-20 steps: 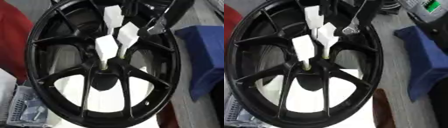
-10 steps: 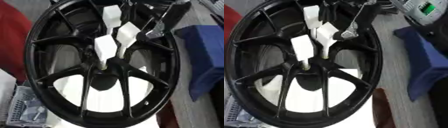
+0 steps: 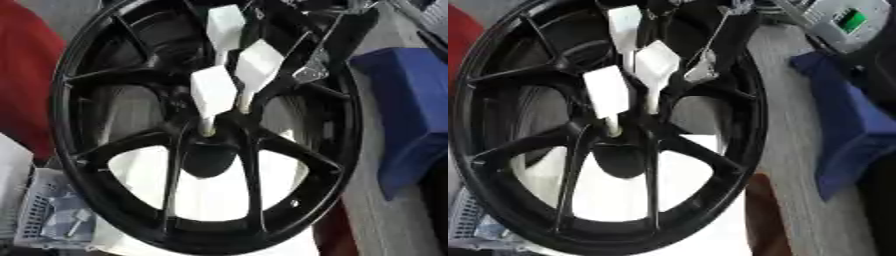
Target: Pull the pin out of the wheel hub.
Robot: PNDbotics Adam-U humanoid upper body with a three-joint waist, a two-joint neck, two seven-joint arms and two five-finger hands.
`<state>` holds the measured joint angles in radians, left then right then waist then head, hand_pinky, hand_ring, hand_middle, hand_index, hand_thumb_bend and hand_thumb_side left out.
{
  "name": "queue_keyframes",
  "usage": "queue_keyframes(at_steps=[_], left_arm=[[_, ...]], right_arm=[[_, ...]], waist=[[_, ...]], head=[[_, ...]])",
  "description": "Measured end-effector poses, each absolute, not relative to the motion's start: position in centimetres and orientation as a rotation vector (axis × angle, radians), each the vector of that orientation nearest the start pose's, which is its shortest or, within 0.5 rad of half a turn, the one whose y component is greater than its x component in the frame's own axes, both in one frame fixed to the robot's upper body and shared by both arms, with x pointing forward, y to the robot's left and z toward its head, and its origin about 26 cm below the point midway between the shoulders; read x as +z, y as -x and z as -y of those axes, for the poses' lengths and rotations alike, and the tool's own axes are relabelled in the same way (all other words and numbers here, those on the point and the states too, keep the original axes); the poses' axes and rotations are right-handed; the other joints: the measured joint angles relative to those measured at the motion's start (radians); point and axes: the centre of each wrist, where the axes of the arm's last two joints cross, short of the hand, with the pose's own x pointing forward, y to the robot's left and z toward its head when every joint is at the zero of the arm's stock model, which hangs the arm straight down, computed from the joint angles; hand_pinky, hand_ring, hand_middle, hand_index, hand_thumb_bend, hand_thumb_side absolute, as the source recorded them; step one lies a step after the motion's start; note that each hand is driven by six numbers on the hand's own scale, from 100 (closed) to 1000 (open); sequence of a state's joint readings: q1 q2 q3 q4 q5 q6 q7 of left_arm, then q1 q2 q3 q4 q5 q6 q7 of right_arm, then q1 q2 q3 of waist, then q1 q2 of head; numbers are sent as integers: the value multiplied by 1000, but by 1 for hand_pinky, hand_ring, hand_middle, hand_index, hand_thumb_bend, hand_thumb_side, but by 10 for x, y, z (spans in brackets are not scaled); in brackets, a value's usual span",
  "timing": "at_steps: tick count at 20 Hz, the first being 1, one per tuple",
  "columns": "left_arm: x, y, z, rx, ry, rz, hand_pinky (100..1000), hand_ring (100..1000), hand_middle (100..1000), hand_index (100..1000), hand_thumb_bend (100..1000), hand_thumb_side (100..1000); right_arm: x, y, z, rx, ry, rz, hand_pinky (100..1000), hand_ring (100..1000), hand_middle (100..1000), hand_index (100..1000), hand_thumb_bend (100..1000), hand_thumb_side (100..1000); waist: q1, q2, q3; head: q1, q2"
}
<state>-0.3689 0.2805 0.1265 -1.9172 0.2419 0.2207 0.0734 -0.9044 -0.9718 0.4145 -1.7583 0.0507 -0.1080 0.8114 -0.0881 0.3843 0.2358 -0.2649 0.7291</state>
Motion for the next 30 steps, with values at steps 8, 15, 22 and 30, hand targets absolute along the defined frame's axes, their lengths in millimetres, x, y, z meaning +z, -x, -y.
queue_keyframes(at_steps=[8, 15, 22, 30], left_arm=[[210, -318, -282, -22, -8, 2076, 754, 672, 551, 712, 270, 650], [211, -318, -281, -19, -6, 2078, 754, 671, 550, 712, 270, 649], [211, -318, -281, -18, -7, 2076, 753, 671, 549, 712, 269, 649], [211, -318, -281, -14, -10, 2074, 753, 671, 547, 711, 271, 646]], right_arm=[[331, -339, 260, 2050, 340, 1529, 837, 695, 654, 778, 323, 258], [329, -335, 260, 2044, 321, 1548, 825, 654, 572, 715, 252, 100], [329, -335, 260, 2024, 315, 1582, 812, 618, 527, 691, 188, 100], [335, -336, 259, 1986, 298, 1618, 802, 585, 455, 634, 162, 100]], waist=[[-1, 4, 10], [-1, 6, 13], [-1, 6, 14], [-4, 6, 13]], head=[[-1, 0], [-2, 1], [-3, 5], [-7, 8]])
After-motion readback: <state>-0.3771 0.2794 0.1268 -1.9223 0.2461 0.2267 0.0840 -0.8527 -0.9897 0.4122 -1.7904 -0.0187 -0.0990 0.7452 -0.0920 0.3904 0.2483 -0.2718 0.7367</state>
